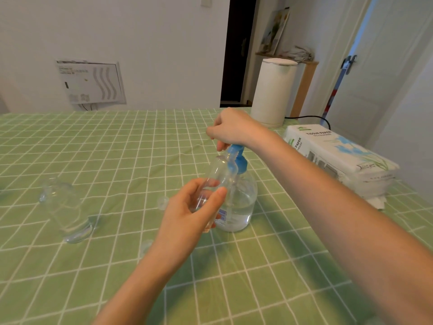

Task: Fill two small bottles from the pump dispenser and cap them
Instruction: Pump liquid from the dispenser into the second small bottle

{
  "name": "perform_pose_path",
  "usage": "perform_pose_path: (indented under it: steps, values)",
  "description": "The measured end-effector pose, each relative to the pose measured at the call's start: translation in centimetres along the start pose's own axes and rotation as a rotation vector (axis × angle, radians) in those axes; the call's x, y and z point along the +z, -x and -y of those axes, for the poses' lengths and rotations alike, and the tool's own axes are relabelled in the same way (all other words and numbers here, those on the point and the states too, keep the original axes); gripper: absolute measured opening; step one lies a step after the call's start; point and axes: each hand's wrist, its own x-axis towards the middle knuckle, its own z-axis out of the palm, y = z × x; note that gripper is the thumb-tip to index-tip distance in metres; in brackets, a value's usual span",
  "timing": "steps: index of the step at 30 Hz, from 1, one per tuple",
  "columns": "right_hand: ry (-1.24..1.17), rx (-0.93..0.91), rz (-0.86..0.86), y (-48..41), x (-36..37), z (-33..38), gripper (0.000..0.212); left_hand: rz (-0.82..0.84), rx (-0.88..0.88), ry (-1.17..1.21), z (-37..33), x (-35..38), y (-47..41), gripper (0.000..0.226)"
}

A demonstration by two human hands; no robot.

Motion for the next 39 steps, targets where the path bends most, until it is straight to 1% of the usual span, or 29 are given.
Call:
perform_pose_path:
  steps: [4,8,12,13,16,18,24,28,35,39]
  values:
    - [-0.005,0.009,0.056,0.1,0.2,-0.1,0.035,0.005,-0.009,0.000,0.0,0.1,0.1,0.037]
    - [-0.020,0.027,0.061,0.2,0.5,-0.3,0.035,-0.003,-0.020,-0.003,0.1,0.1,0.3,0.037]
    - [-0.028,0.044,0.070,0.2,1.2,-0.6,0.036,-0.003,-0.034,-0.019,0.5,0.1,0.3,0.023]
    - [-0.029,0.044,0.070,0.2,1.2,-0.6,0.036,-0.003,-0.033,-0.025,0.5,0.0,0.3,0.024]
    - [-0.025,0.033,0.064,0.3,1.2,-0.6,0.036,0.000,-0.024,-0.033,0.5,0.0,0.4,0.037]
    - [-0.028,0.017,0.056,0.3,1.2,-0.5,0.037,-0.002,-0.024,-0.033,0.4,0.0,0.3,0.039]
    - [-0.007,-0.040,-0.014,0.3,0.1,-0.2,0.038,0.009,-0.010,-0.019,0.2,0.0,0.3,0.037]
    - [-0.008,-0.046,0.026,0.4,0.2,0.1,0.036,0.006,-0.011,-0.008,0.1,0.0,0.2,0.034]
    - [-0.046,0.000,0.080,0.3,0.5,-0.4,0.029,0.000,-0.038,-0.018,0.2,0.2,0.4,0.030]
    - [-0.048,0.007,0.100,0.5,1.0,-0.5,0.028,0.004,-0.046,-0.022,0.5,0.1,0.4,0.021]
